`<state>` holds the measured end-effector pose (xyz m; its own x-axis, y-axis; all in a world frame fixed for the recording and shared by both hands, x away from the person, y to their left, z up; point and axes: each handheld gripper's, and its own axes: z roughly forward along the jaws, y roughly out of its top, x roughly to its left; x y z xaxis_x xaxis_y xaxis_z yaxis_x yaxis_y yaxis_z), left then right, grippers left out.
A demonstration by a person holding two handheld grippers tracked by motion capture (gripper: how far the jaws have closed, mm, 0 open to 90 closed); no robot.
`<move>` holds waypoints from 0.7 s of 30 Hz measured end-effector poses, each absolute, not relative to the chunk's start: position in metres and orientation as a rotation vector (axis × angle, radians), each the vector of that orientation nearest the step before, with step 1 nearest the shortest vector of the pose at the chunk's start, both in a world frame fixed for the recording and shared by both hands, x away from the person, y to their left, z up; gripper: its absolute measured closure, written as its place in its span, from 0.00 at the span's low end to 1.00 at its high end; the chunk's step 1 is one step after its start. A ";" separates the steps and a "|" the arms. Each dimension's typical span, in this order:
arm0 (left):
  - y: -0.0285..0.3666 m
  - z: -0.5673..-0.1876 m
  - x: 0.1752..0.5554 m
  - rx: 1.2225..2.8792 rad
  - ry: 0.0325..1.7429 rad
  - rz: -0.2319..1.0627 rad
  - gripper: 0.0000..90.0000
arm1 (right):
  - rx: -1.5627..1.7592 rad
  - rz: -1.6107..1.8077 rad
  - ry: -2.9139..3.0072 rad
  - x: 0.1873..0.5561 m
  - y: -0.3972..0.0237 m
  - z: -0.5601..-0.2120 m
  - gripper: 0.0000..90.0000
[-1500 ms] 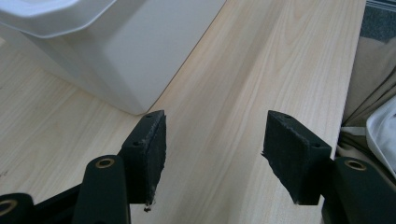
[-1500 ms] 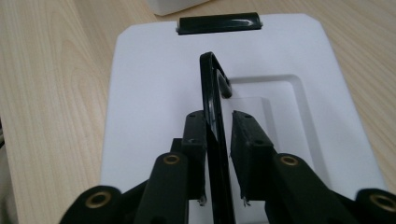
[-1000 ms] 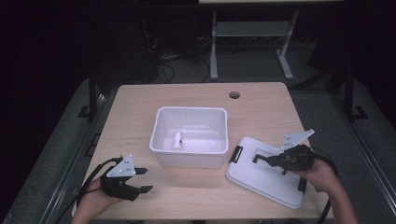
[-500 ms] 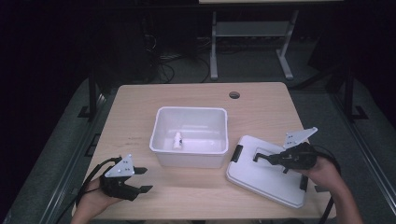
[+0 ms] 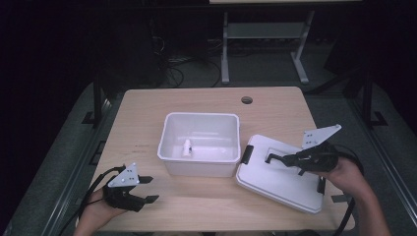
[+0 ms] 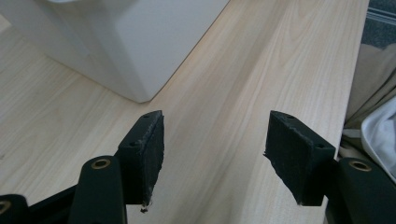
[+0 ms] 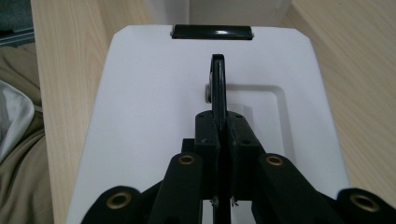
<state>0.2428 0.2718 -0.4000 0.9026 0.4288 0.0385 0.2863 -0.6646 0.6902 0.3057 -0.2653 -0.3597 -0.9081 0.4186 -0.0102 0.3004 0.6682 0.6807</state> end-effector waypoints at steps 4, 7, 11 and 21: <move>0.272 -0.400 0.243 2.343 0.510 0.260 0.41 | 0.570 1.055 2.718 0.307 -0.264 -0.350 0.93; 0.272 -0.401 0.243 2.340 0.512 0.268 0.41 | 0.557 1.046 2.728 0.308 -0.263 -0.344 0.93; 0.272 -0.402 0.242 2.341 0.514 0.270 0.41 | 0.541 1.054 2.722 0.308 -0.262 -0.332 0.93; 0.270 -0.402 0.243 2.341 0.503 0.268 0.41 | 0.526 1.066 2.703 0.304 -0.265 -0.309 0.93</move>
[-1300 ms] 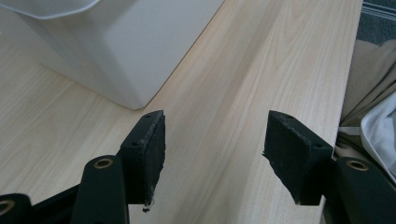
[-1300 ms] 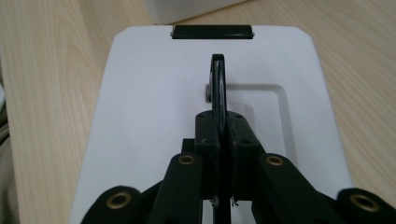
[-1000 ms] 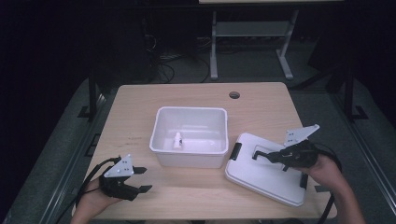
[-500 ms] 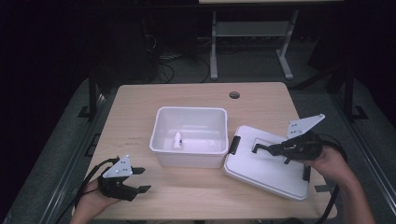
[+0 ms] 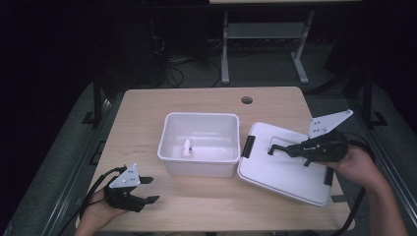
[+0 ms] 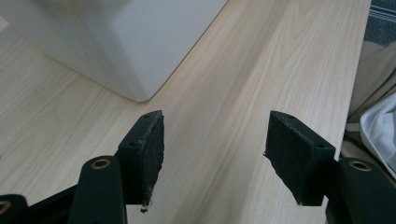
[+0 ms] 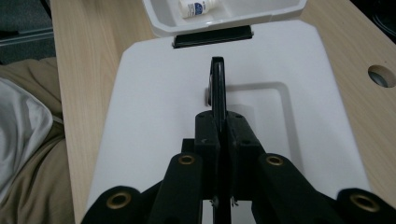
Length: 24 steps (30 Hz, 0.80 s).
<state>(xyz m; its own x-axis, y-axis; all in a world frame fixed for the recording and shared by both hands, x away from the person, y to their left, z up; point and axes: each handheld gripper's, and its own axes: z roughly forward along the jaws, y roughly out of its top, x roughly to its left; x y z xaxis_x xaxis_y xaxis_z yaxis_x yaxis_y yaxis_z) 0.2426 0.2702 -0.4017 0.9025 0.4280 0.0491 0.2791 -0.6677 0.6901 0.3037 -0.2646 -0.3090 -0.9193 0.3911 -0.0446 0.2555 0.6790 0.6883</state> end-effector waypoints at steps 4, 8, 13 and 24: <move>0.270 -0.402 0.243 2.345 0.501 0.260 0.41 | 0.535 1.091 2.692 0.301 -0.270 -0.304 0.93; 0.269 -0.403 0.244 2.350 0.505 0.256 0.40 | 0.530 1.066 2.704 0.300 -0.271 -0.299 0.93; 0.269 -0.405 0.244 2.354 0.509 0.257 0.40 | 0.539 1.057 2.699 0.300 -0.276 -0.288 0.93; 0.271 -0.404 0.243 2.349 0.518 0.261 0.40 | 0.537 1.051 2.679 0.298 -0.286 -0.265 0.93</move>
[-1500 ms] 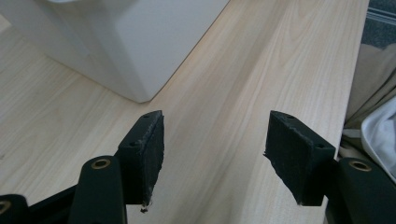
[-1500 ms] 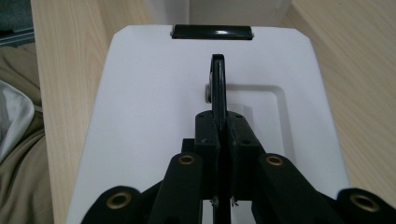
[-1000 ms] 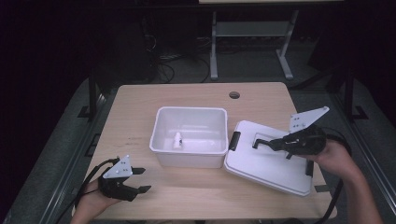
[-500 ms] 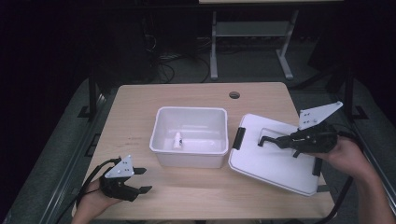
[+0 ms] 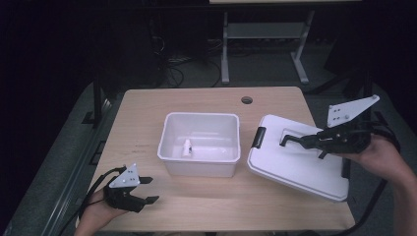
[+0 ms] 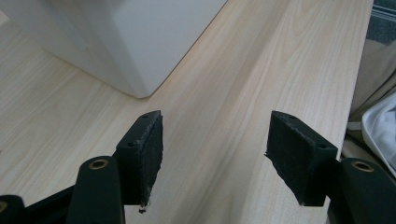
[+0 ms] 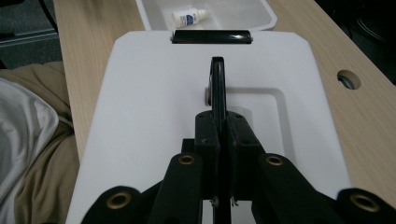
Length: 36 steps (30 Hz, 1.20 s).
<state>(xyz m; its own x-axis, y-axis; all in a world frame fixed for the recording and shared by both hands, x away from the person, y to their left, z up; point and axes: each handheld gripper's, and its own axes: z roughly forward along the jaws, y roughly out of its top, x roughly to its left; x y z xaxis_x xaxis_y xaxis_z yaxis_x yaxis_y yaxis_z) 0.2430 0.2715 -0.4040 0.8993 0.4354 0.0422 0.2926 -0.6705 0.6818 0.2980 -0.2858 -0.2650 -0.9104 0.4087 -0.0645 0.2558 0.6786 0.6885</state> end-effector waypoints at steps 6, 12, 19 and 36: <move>0.270 -0.405 0.243 2.352 0.519 0.252 0.40 | 0.523 1.064 2.672 0.297 -0.285 -0.256 0.93; 0.271 -0.404 0.243 2.350 0.517 0.256 0.40 | 0.505 1.062 2.673 0.298 -0.278 -0.249 0.93; 0.272 -0.404 0.245 2.356 0.514 0.253 0.40 | 0.476 1.060 2.674 0.300 -0.271 -0.239 0.93; 0.275 -0.402 0.245 2.340 0.520 0.251 0.39 | 0.411 1.081 2.702 0.321 -0.231 -0.224 0.93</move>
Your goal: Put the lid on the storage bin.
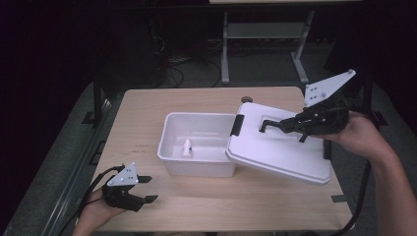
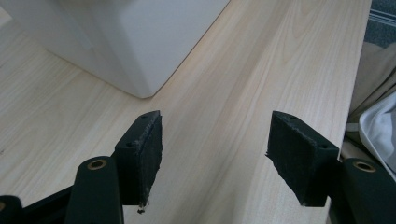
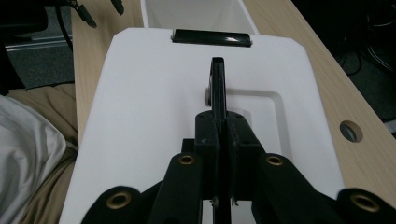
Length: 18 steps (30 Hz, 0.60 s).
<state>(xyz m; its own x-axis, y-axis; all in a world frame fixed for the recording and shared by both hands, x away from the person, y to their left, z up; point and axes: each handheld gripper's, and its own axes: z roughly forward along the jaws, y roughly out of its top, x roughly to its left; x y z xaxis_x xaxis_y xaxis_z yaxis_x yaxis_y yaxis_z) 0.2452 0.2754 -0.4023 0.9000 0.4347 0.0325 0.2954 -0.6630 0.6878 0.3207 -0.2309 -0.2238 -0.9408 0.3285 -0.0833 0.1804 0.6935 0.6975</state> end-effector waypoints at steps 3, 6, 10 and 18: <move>0.276 -0.403 0.246 2.338 0.523 0.252 0.39 | 0.395 1.086 2.709 0.325 -0.223 -0.223 0.93; 0.278 -0.403 0.246 2.331 0.527 0.249 0.39 | 0.384 1.091 2.719 0.328 -0.213 -0.223 0.93; 0.280 -0.402 0.246 2.337 0.524 0.251 0.39 | 0.358 1.102 2.731 0.334 -0.200 -0.221 0.93; 0.279 -0.404 0.247 2.345 0.516 0.240 0.39 | 0.313 1.107 2.744 0.344 -0.174 -0.220 0.93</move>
